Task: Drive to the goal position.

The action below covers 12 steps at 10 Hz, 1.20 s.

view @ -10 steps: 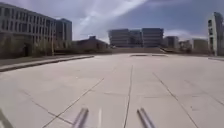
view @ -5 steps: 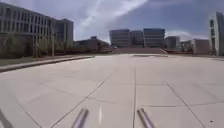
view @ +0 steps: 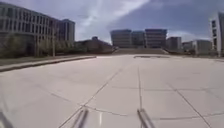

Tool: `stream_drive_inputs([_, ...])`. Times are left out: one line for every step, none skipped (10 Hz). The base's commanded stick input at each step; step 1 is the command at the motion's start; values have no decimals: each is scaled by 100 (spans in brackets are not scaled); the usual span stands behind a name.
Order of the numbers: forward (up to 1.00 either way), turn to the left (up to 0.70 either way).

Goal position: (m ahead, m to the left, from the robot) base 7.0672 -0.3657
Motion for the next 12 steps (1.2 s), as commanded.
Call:
stream_drive_inputs([50,0])
stream_drive_inputs([50,0])
stream_drive_inputs([50,0])
stream_drive_inputs([50,0])
stream_drive_inputs([50,0])
stream_drive_inputs([50,0])
stream_drive_inputs([50,0])
stream_drive_inputs([50,0])
stream_drive_inputs([50,0])
stream_drive_inputs([50,0])
stream_drive_inputs([50,0])
stream_drive_inputs([50,0])
